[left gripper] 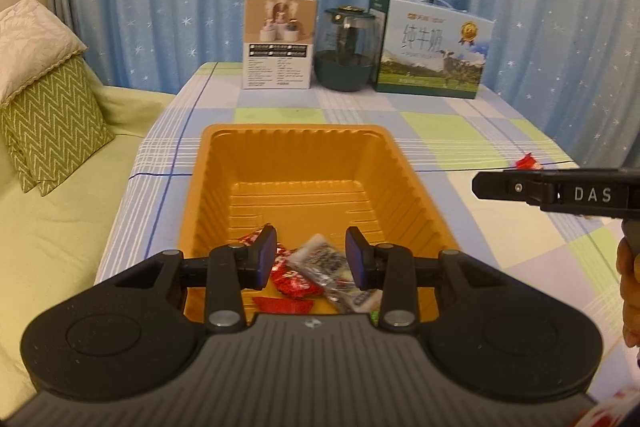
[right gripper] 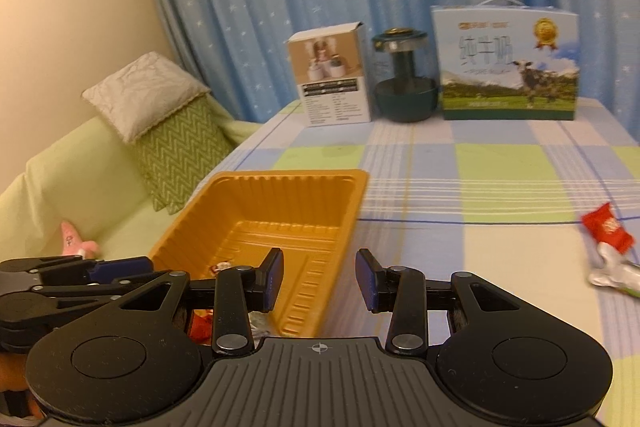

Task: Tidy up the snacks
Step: 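Move both open tools back to the remaining snacks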

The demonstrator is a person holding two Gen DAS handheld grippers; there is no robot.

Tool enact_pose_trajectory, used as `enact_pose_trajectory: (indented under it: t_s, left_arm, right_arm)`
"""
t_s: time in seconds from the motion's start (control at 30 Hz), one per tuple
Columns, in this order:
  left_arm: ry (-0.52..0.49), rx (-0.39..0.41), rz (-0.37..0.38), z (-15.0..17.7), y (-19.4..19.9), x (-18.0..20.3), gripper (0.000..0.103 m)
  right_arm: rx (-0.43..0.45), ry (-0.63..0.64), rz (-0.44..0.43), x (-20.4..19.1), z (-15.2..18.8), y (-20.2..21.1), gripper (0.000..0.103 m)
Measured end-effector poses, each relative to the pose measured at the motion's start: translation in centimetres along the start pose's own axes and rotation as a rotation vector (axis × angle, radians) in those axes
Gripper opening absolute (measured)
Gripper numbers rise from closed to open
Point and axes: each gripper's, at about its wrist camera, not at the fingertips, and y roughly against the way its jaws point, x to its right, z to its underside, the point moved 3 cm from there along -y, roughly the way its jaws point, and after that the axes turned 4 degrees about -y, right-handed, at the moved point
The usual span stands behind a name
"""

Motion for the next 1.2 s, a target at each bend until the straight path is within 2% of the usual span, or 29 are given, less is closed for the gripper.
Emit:
enact_pose_trajectory:
  t_s: [0.1, 0.23, 0.3, 0.53, 0.87, 1.2]
  left_arm:
    - [0.003, 0.009, 0.008, -0.1, 0.8, 1.0, 0.034]
    - [-0.01, 0.013, 0.033, -0.2, 1.9, 2.8, 0.034]
    - [-0.014, 0.016, 0.046, -0.1, 2.5, 3.9, 0.034]
    - [-0.023, 0.008, 0.126, 0.3, 3.9, 8.2, 0.038]
    - [-0.08, -0.008, 0.211, 0.9, 4.5, 14.7, 0.049]
    - [-0.122, -0.042, 0.281, 2.1, 3.5, 19.8, 0.057]
  right_arm:
    - [0.009, -0.012, 0.022, 0.9, 0.7, 1.4, 0.042]
    - [0.004, -0.042, 0.054, 2.5, 2.0, 3.5, 0.052]
    - [0.01, -0.06, 0.074, 3.4, 2.7, 4.8, 0.054]
    - [0.041, -0.168, 0.132, 7.0, 5.4, 9.6, 0.06]
    - [0.06, -0.228, 0.24, 11.7, 9.5, 15.5, 0.061]
    - [0.055, -0.25, 0.332, 14.0, 11.8, 18.7, 0.061]
